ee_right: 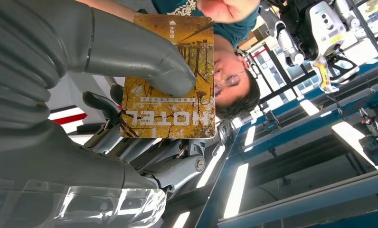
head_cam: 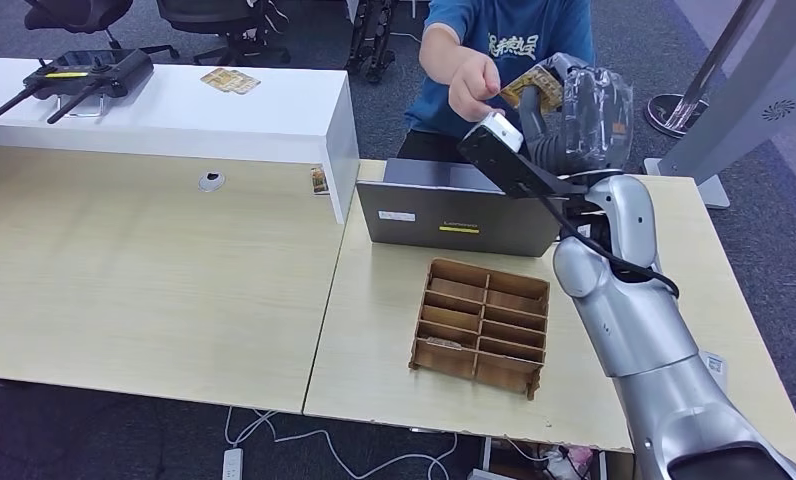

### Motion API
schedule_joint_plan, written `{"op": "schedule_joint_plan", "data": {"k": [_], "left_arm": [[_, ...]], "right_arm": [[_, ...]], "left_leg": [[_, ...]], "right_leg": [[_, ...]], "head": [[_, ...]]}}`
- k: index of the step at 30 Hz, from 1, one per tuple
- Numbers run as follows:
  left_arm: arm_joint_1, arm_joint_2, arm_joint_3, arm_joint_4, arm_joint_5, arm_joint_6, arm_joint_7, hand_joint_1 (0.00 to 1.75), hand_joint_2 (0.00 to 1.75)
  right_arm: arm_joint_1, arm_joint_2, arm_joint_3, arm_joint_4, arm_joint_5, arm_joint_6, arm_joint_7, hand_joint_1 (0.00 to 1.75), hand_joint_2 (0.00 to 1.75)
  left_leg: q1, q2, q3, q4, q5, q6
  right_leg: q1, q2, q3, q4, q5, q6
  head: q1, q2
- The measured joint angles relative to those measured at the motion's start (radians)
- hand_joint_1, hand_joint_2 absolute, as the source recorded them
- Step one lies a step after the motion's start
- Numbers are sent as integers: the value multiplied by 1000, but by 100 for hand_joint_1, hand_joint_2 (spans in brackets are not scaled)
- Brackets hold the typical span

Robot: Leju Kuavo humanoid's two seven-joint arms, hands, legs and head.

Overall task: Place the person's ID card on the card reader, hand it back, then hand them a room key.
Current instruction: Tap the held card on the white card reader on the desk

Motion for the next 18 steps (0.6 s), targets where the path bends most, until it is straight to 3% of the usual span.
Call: {"op": "schedule_joint_plan", "data": {"k": [4, 9, 12, 18], "left_arm": [[0, 0, 0, 0, 9, 1, 0, 0, 0], [-1, 0, 0, 0, 31, 12, 0, 0, 0], [-1, 0, 0, 0, 38, 16, 0, 0, 0], [-2, 0, 0, 0, 48, 16, 0, 0, 0]], "right_arm": [[0, 3, -5, -2, -141, 48, -18, 175, 175], [-2, 40, -87, 15, -585, 127, -43, 175, 175], [-12, 52, -136, 49, -786, 145, -56, 175, 175], [-26, 54, -165, 84, -911, 110, -72, 175, 175]], "left_leg": [[0, 0, 0, 0, 0, 0], [0, 0, 0, 0, 0, 0], [0, 0, 0, 0, 0, 0], [0, 0, 0, 0, 0, 0]], "right_leg": [[0, 0, 0, 0, 0, 0], [0, 0, 0, 0, 0, 0], [0, 0, 0, 0, 0, 0], [0, 0, 0, 0, 0, 0]], "head": [[0, 0], [0, 0], [0, 0], [0, 0]]}}
